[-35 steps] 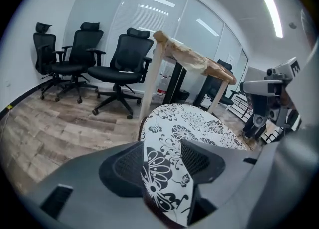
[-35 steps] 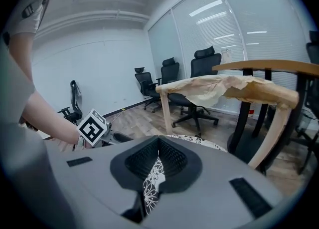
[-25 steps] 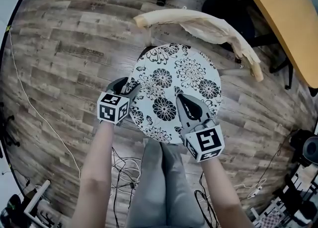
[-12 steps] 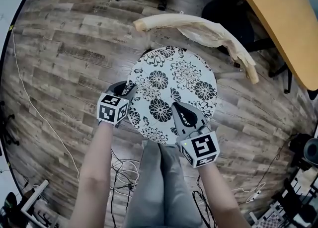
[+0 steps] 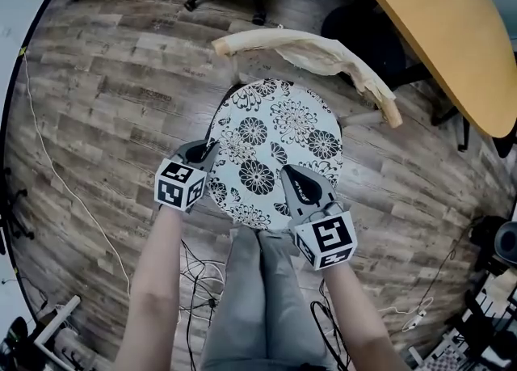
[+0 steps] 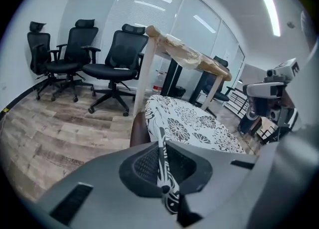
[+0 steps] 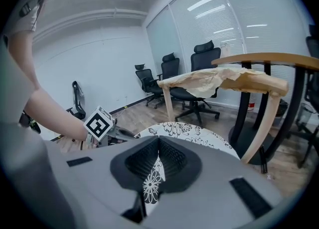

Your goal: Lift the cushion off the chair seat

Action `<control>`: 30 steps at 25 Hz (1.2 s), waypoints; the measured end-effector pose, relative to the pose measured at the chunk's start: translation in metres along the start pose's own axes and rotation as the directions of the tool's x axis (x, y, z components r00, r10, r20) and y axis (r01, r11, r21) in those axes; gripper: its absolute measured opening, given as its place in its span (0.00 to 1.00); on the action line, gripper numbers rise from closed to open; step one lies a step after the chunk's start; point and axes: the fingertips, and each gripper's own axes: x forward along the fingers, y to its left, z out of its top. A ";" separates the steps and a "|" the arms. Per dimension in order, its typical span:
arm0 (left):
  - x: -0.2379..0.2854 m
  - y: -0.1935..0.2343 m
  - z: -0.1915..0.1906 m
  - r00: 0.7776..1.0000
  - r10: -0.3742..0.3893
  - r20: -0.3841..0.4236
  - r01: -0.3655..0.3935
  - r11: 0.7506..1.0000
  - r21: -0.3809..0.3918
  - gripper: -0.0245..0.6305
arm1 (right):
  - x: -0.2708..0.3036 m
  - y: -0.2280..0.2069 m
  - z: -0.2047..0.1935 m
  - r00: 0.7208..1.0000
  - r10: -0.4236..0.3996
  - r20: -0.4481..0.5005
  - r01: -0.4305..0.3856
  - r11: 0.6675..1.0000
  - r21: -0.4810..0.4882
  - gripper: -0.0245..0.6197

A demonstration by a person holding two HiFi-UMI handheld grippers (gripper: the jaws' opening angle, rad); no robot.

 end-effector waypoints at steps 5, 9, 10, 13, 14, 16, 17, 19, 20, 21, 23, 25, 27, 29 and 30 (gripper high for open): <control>-0.019 -0.022 0.012 0.999 -0.043 0.030 0.043 0.999 0.011 0.06 | -0.017 0.004 0.015 1.000 -0.009 0.020 0.009 1.000 -0.010 0.08; -0.032 -0.042 0.018 0.996 -0.075 0.040 0.074 0.997 0.020 0.06 | -0.033 0.009 0.022 1.000 -0.004 0.031 0.005 1.000 -0.025 0.08; -0.035 -0.046 0.020 0.996 -0.081 0.042 0.080 0.996 0.027 0.06 | -0.036 0.011 0.023 1.000 -0.002 0.031 0.003 0.999 -0.032 0.08; -0.045 -0.059 0.029 0.994 -0.093 0.061 0.090 0.995 0.041 0.06 | -0.044 0.014 0.027 1.000 0.000 0.031 0.002 0.999 -0.050 0.08; -0.048 -0.063 0.031 0.994 -0.093 0.066 0.090 0.995 0.043 0.06 | -0.047 0.015 0.027 1.000 0.001 0.031 0.001 0.998 -0.055 0.08; -0.054 -0.074 0.035 0.994 -0.090 0.069 0.086 0.995 0.050 0.06 | -0.054 0.017 0.028 1.000 0.003 0.027 -0.002 0.998 -0.066 0.08; -0.058 -0.081 0.036 0.993 -0.090 0.072 0.087 0.995 0.051 0.06 | -0.058 0.017 0.029 1.000 0.004 0.025 -0.003 0.997 -0.071 0.08; -0.065 -0.093 0.042 0.992 -0.093 0.085 0.090 0.995 0.041 0.06 | -0.067 0.018 0.034 1.000 0.005 0.024 -0.003 0.997 -0.082 0.08; -0.069 -0.098 0.045 0.991 -0.094 0.094 0.091 0.995 0.035 0.06 | -0.071 0.018 0.037 1.000 0.004 0.026 -0.002 0.996 -0.086 0.08; -0.072 -0.103 0.049 0.990 -0.095 0.102 0.093 0.995 0.029 0.06 | -0.074 0.018 0.040 1.000 0.003 0.028 0.000 0.996 -0.089 0.08; -0.078 -0.111 0.055 0.988 -0.098 0.115 0.096 0.995 0.022 0.06 | -0.080 0.018 0.048 0.999 -0.001 0.037 0.004 0.996 -0.090 0.08; -0.084 -0.119 0.061 0.986 -0.105 0.126 0.103 0.994 0.025 0.06 | -0.085 0.019 0.056 0.999 -0.005 0.049 0.010 0.996 -0.092 0.08; -0.089 -0.127 0.066 0.985 -0.114 0.130 0.111 0.993 0.036 0.06 | -0.091 0.019 0.064 0.998 -0.012 0.058 0.017 0.996 -0.093 0.08; -0.095 -0.133 0.070 0.983 -0.126 0.130 0.121 0.992 0.046 0.06 | -0.096 0.019 0.071 0.998 -0.019 0.066 0.025 0.995 -0.093 0.08; -0.098 -0.135 0.073 0.983 -0.131 0.130 0.125 0.991 0.051 0.06 | -0.099 0.020 0.075 0.997 -0.021 0.070 0.027 0.995 -0.092 0.08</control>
